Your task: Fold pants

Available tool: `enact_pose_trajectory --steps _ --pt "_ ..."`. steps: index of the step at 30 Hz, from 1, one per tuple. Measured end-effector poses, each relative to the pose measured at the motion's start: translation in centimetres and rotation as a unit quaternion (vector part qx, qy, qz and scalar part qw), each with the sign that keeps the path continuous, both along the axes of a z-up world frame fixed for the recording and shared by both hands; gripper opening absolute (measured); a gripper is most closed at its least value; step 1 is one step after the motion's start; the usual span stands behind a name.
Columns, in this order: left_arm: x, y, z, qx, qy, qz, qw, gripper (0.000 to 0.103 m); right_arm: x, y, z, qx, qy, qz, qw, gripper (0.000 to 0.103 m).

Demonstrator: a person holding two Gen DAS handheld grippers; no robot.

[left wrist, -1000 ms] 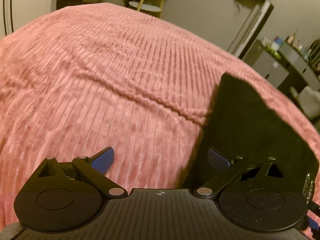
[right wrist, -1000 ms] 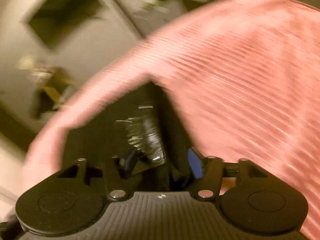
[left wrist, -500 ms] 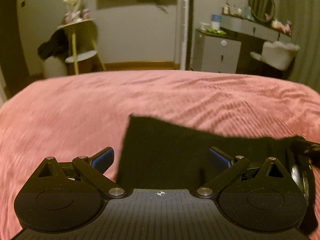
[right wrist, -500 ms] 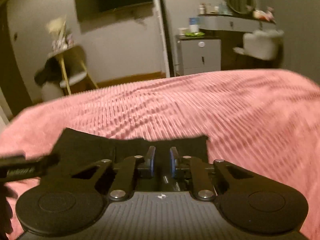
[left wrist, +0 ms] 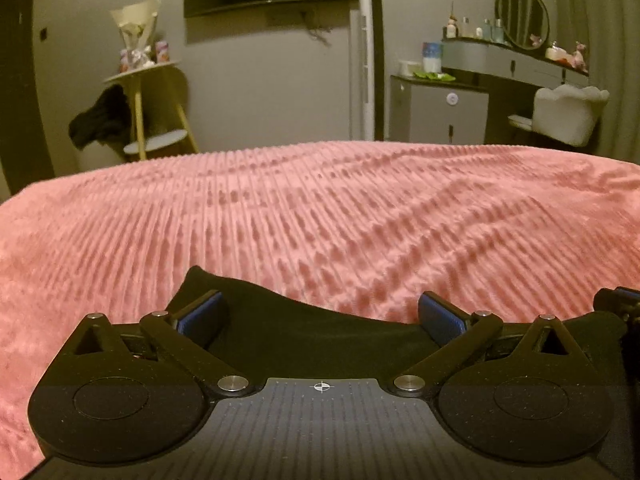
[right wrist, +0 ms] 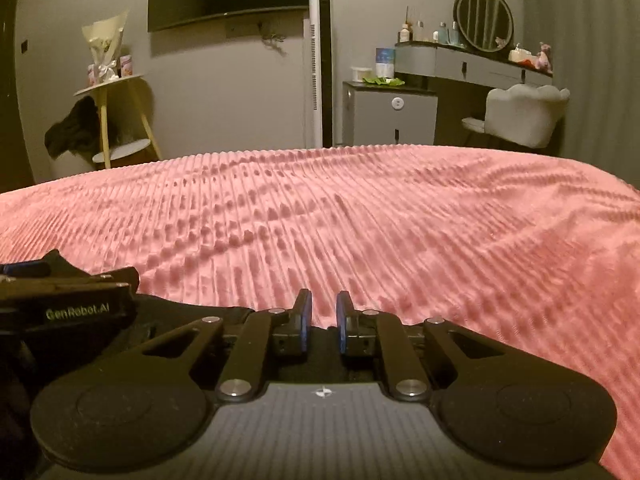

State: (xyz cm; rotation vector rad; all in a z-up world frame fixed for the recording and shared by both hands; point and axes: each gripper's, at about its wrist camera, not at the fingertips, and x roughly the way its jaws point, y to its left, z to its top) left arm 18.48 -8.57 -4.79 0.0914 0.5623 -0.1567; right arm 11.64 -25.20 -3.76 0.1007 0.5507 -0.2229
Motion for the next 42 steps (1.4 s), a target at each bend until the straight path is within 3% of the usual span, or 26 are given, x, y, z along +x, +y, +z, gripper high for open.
enact_pose_trajectory --steps 6,10,14,16,20,22,24,25,26,29,31,33,35,39,41,42 --pt "0.6 0.1 0.3 0.002 0.016 -0.001 0.9999 0.103 0.4 -0.2 0.2 0.009 0.009 -0.002 1.000 0.013" --pt "-0.9 0.7 3.1 0.016 0.036 0.001 0.9992 0.103 -0.7 0.7 3.5 -0.006 0.033 0.000 0.999 0.016" --pt "-4.5 2.9 6.4 -0.019 0.093 -0.018 0.9954 0.103 -4.4 2.7 6.6 -0.025 0.048 0.010 0.998 0.037" --pt "-6.2 4.1 6.7 -0.026 0.129 -0.028 0.9909 0.103 -5.9 2.9 6.9 -0.004 0.073 0.028 0.997 0.042" --pt "-7.4 4.5 4.6 0.028 0.179 -0.016 0.9833 0.103 -5.8 3.7 5.0 -0.045 0.146 0.025 0.988 0.047" --pt "-7.3 4.1 4.1 0.051 0.179 -0.015 0.9825 0.103 -5.3 3.6 4.3 -0.043 0.158 0.021 0.986 0.051" --pt "-6.8 3.4 4.0 0.071 0.185 -0.014 0.9801 0.103 -4.6 3.3 3.8 -0.052 0.169 0.015 0.984 0.064" --pt "-6.3 3.2 3.9 0.075 0.190 -0.011 0.9789 0.103 -4.3 2.7 3.4 -0.050 0.171 0.006 0.984 0.079" --pt "-5.9 3.1 3.7 0.073 0.195 -0.008 0.9781 0.103 -4.1 1.9 3.2 -0.035 0.172 -0.002 0.984 0.087" --pt "-4.9 3.6 3.2 0.050 0.210 0.008 0.9764 0.103 -3.8 -0.9 2.8 0.051 0.179 -0.017 0.982 0.094" --pt "-4.9 3.7 3.3 0.047 0.213 0.010 0.9759 0.103 -4.3 -0.9 2.7 0.048 0.166 -0.011 0.985 0.094" --pt "-5.1 4.0 3.6 0.043 0.213 0.007 0.9760 0.103 -5.4 0.3 3.2 0.008 0.152 -0.009 0.988 0.094" --pt "-5.7 4.6 4.1 0.040 0.222 0.002 0.9743 0.103 -6.9 1.4 4.1 -0.005 0.138 -0.005 0.990 0.086" --pt "-8.1 7.4 5.2 0.014 0.254 -0.017 0.9670 0.103 -12.3 0.1 6.1 0.111 0.078 0.013 0.991 0.075" --pt "-9.5 8.9 5.1 0.000 0.266 -0.005 0.9641 0.103 -14.6 -0.9 6.4 0.169 0.067 0.003 0.983 0.052" --pt "-10.1 9.6 4.7 -0.008 0.275 0.006 0.9613 0.103 -15.6 -1.1 6.3 0.187 0.065 0.000 0.980 0.049"
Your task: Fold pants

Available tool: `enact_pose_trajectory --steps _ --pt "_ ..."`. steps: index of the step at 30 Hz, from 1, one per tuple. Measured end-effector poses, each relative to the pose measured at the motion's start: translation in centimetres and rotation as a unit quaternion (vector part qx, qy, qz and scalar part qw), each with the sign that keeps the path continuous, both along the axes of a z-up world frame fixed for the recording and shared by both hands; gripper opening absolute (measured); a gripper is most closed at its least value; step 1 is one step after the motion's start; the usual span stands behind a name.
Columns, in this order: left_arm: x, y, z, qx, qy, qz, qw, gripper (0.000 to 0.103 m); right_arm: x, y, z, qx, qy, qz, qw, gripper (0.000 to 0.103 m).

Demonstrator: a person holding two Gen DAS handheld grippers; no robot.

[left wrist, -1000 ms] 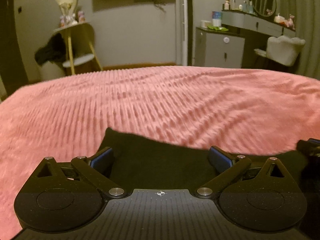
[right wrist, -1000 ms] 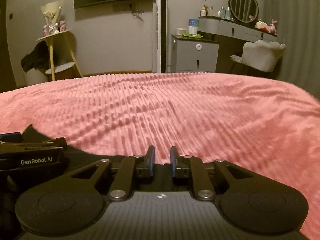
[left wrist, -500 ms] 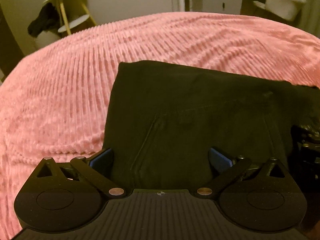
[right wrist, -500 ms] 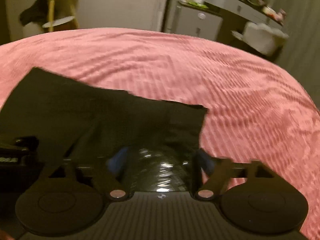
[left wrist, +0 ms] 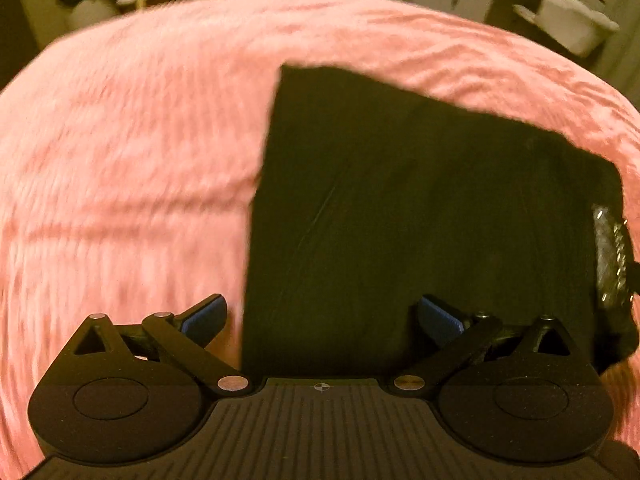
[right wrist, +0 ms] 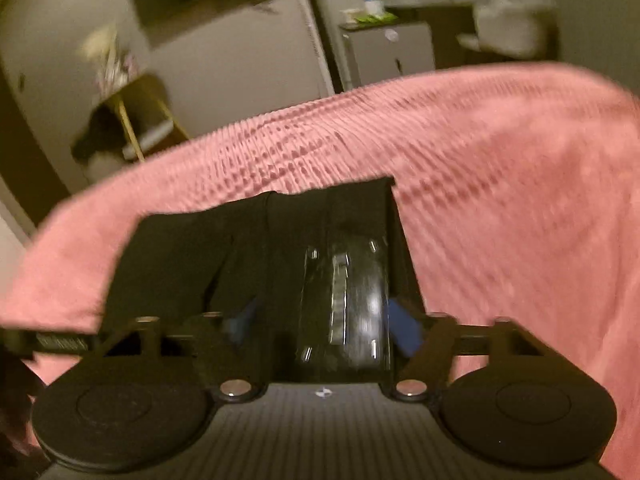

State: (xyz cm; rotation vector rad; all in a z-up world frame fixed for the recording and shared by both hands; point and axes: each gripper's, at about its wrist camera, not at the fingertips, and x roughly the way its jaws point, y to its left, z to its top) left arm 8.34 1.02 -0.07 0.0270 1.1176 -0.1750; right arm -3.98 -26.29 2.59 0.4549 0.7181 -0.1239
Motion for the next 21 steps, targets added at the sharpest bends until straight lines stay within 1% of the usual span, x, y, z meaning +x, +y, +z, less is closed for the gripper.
enact_pose_trajectory --steps 1,2,4,6,7,8,9,10,11,13,16,18,19,21 --pt "-0.4 0.5 -0.5 -0.007 0.010 0.009 0.9999 0.103 -0.4 0.1 -0.3 0.003 0.011 0.004 1.000 0.046" --pt "-0.7 0.9 -1.0 -0.018 0.021 0.018 0.9995 0.103 -0.5 0.5 -0.7 -0.003 0.029 0.010 1.000 0.043" --pt "-0.9 1.5 -1.9 -0.043 0.040 0.040 0.9975 0.103 -0.4 1.5 -2.1 -0.036 0.055 0.018 0.998 0.041" --pt "-0.9 2.0 -1.8 -0.057 0.047 0.047 0.9962 0.103 -0.1 1.9 -2.1 -0.052 0.061 0.023 0.997 0.040" --pt "-0.8 2.2 -1.5 -0.058 0.046 0.042 0.9964 0.103 -0.2 1.8 -1.7 -0.050 0.058 0.022 0.997 0.040" --pt "-0.8 2.5 -1.1 -0.058 0.039 0.037 0.9969 0.103 -0.4 1.4 -1.4 -0.042 0.051 0.019 0.998 0.044" --pt "-0.8 3.0 -0.6 -0.059 0.027 0.031 0.9974 0.103 -0.7 0.7 -1.1 -0.034 0.041 0.006 0.999 0.050" --pt "-0.6 3.7 -0.1 -0.063 0.017 0.028 0.9975 0.103 -1.4 0.0 -0.9 -0.027 0.033 -0.010 0.999 0.062" --pt "-0.3 4.4 0.2 -0.072 0.009 0.027 0.9970 0.103 -1.8 -1.0 -0.8 -0.015 0.025 -0.021 0.999 0.064" --pt "0.6 6.0 0.7 -0.107 -0.001 0.032 0.9938 0.103 -1.8 -3.3 -1.2 0.032 0.020 -0.028 0.999 0.064" --pt "3.1 7.3 0.2 -0.153 -0.001 0.039 0.9874 0.103 -0.6 -6.3 -2.7 0.095 0.025 -0.016 0.995 0.067" --pt "4.5 7.3 -0.6 -0.165 0.008 0.026 0.9859 0.103 0.6 -8.3 -4.4 0.147 0.037 -0.017 0.988 0.068" --pt "5.3 7.0 -1.1 -0.172 0.018 0.014 0.9847 0.103 1.0 -9.0 -5.2 0.171 0.037 -0.024 0.984 0.071" --pt "6.2 6.4 -2.0 -0.188 0.034 -0.004 0.9816 0.103 1.7 -10.4 -6.5 0.232 0.029 -0.022 0.972 0.073"
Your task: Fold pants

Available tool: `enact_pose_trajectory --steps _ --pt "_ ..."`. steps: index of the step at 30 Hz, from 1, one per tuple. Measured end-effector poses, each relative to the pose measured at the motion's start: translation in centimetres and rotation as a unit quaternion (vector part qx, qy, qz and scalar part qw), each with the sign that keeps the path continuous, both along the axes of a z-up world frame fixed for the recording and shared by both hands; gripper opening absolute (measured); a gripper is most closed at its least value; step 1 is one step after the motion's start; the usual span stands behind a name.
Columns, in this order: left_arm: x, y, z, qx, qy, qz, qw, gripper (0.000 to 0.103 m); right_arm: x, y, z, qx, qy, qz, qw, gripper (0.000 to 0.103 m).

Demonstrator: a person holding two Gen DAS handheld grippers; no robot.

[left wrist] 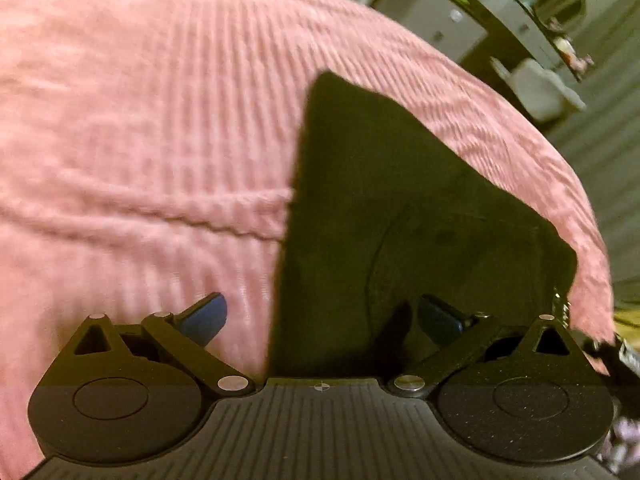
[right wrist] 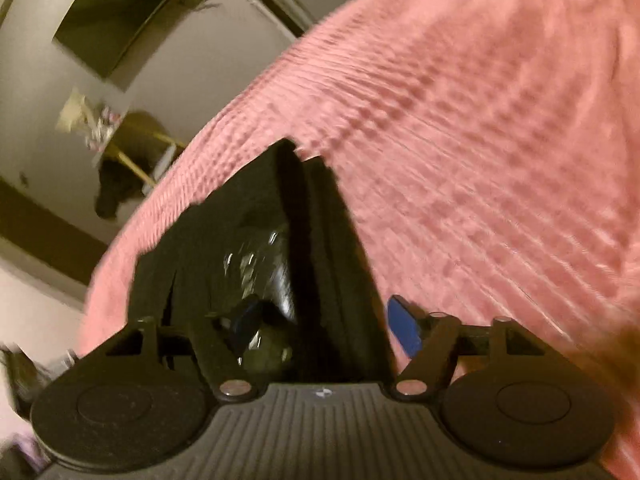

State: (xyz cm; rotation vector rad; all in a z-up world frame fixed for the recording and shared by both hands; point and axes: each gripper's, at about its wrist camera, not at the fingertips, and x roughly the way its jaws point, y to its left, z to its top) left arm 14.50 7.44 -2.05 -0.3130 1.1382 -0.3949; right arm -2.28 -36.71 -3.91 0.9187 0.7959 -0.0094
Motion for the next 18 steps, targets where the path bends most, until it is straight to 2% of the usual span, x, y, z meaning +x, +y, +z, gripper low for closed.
enact_pose_trajectory --steps 2,6,8,11,12,14,18 --pt "0.8 -0.8 -0.4 -0.010 -0.007 -0.019 0.9997 0.103 1.1 -0.7 -1.3 0.053 -0.007 0.010 0.999 0.074" --pt "2.7 -2.8 -1.0 -0.038 0.000 -0.061 0.9974 0.103 3.5 -1.0 -3.1 0.104 -0.019 0.038 0.994 0.079" --pt "3.6 -3.6 -1.5 -0.040 0.004 -0.063 0.9972 0.103 4.7 -0.6 -3.3 0.114 -0.021 0.044 0.992 0.081" --pt "4.4 -3.5 -2.0 -0.068 0.002 -0.049 0.9965 0.103 6.2 0.5 -3.0 0.098 -0.022 0.059 0.993 0.080" --pt "4.5 -3.3 -2.0 -0.079 0.006 -0.037 0.9962 0.103 6.4 0.8 -2.8 0.090 -0.020 0.061 0.994 0.077" --pt "4.2 -2.8 -1.8 -0.105 -0.001 -0.035 0.9939 0.103 6.5 1.3 -1.9 0.078 -0.025 0.067 0.994 0.052" --pt "3.7 -3.3 -0.7 -0.116 -0.015 -0.041 0.9923 0.103 6.3 2.3 0.3 0.055 -0.046 0.064 0.995 0.042"
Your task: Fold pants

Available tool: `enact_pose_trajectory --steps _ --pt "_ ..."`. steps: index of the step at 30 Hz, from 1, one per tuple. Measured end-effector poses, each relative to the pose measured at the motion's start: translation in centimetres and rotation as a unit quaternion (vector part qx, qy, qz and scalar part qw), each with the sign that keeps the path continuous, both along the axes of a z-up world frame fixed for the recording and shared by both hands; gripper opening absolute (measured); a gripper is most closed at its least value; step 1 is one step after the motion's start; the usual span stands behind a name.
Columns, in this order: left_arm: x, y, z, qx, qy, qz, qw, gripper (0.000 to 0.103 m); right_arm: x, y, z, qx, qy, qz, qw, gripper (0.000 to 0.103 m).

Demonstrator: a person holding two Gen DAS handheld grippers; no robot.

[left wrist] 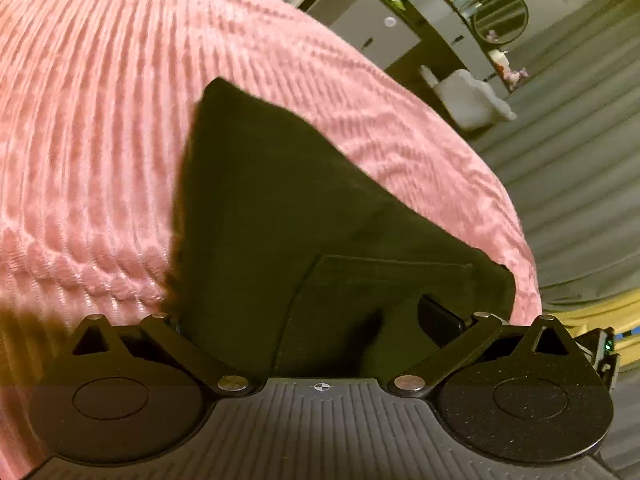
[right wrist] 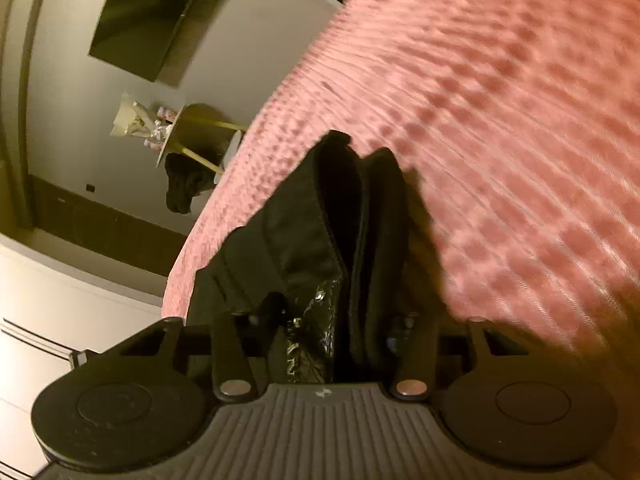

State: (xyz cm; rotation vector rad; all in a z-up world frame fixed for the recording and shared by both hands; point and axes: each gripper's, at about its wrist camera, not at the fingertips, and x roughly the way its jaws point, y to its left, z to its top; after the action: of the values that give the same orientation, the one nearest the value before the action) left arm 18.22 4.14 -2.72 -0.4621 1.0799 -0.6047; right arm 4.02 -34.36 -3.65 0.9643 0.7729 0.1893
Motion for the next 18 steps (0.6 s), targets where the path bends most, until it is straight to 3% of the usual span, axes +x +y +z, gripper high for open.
enact_pose_trajectory --steps 5,9,10,11,13,15,18 --pt "-0.1 -0.3 1.9 -0.016 -0.003 0.024 0.9996 0.103 1.0 0.5 4.0 0.011 -0.049 0.000 0.999 0.038" --pt "0.3 -0.2 4.9 -0.045 -0.048 0.036 0.9972 0.103 2.8 0.5 7.8 -0.021 -0.083 -0.007 0.996 0.039" --pt "0.5 -0.2 5.7 -0.047 -0.066 0.039 0.9960 0.103 3.4 0.4 8.9 -0.041 -0.084 -0.020 0.995 0.046" --pt "0.8 -0.4 6.5 -0.042 -0.081 0.047 0.9947 0.103 4.0 0.3 9.8 -0.062 -0.074 -0.037 0.995 0.064" --pt "1.4 -0.7 7.7 0.019 -0.087 0.090 0.9919 0.103 3.9 0.1 11.5 -0.102 -0.058 -0.086 0.989 0.087" --pt "1.5 -0.8 8.2 0.068 -0.087 0.097 0.9891 0.103 2.2 0.0 12.6 -0.106 -0.092 -0.107 0.984 0.088" --pt "-0.5 -1.1 7.7 0.105 -0.095 0.089 0.9859 0.103 -0.7 0.6 11.3 -0.088 -0.079 -0.124 0.985 0.088"
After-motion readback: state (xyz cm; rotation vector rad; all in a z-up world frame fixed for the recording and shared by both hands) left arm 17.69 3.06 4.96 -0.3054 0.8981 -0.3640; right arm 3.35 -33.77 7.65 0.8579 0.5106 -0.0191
